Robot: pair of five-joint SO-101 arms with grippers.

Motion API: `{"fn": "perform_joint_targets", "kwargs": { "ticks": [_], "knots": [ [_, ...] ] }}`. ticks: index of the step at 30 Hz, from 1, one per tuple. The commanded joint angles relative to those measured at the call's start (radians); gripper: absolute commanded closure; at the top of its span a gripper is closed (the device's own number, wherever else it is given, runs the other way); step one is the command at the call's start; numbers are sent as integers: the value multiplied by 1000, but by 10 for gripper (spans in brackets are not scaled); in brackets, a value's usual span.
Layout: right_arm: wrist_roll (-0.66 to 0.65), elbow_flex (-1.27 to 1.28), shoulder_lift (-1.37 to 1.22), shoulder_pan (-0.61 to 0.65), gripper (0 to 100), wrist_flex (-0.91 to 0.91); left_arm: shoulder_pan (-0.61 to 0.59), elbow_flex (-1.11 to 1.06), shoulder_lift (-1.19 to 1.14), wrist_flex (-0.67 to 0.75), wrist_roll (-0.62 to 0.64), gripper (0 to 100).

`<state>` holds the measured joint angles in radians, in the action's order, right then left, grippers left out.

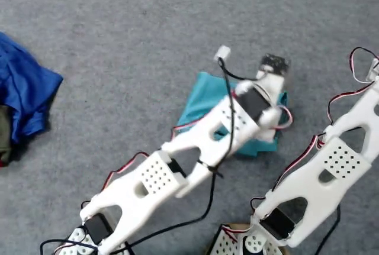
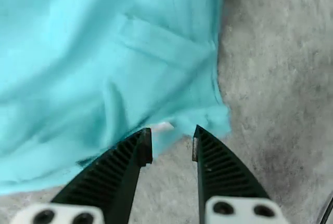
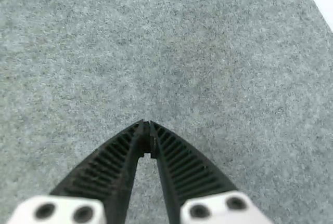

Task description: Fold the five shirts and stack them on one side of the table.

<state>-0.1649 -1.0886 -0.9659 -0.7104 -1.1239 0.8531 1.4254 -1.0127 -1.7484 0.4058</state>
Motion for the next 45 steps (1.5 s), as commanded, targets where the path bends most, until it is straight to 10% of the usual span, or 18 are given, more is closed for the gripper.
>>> {"fn": "perform_joint_targets", "kwargs": {
  "ticks": [1, 39, 45],
  "knots": [
    [-8, -87, 10, -16, 992, -31, -89, 112, 82, -9, 0, 858],
    [-2, -119, -16, -4, 992, -52, -68, 104, -220, 133, 5, 858],
    [-2, -119, -16, -4, 992, -52, -21, 103, -150, 84, -49, 986]
  ]
}}
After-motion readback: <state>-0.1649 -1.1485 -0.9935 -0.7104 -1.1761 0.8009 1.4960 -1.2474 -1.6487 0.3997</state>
